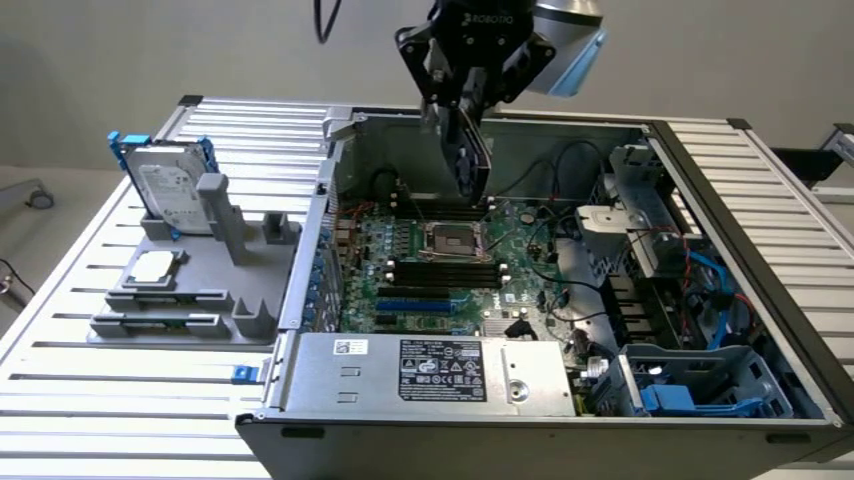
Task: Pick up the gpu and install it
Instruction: 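Insert the gpu into the slot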
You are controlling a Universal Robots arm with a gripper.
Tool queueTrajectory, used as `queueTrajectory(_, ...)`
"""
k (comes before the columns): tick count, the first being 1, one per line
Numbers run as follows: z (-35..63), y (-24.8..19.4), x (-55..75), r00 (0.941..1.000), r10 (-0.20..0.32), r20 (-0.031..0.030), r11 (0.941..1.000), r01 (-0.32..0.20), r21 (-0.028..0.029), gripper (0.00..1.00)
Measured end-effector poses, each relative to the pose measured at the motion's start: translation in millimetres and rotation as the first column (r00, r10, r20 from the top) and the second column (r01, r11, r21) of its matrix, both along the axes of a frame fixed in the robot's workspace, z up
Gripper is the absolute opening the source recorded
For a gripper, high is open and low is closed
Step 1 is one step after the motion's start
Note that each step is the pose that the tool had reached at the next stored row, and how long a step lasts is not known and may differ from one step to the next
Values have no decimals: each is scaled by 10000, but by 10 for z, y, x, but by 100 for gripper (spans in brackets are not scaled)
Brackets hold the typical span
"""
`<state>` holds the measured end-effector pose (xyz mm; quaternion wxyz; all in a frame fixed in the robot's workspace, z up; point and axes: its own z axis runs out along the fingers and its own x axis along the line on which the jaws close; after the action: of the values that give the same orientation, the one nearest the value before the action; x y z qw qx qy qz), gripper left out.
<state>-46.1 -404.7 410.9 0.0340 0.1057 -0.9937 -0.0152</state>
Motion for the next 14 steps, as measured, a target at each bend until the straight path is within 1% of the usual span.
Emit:
queueTrajectory(3,-20,0,0,9985,539,14,9985,-539,-1,28)
queueTrajectory(5,-35,0,0,9959,909,15,9959,-909,-1,28)
queueTrajectory(7,-51,0,0,9920,1265,16,9920,-1265,0,28)
queueTrajectory(9,-67,0,0,9867,1622,16,9868,-1622,0,28)
queueTrajectory(11,-84,0,0,9801,1987,15,9801,-1987,-1,28)
queueTrajectory(14,-109,0,0,9679,2512,15,9679,-2512,0,28)
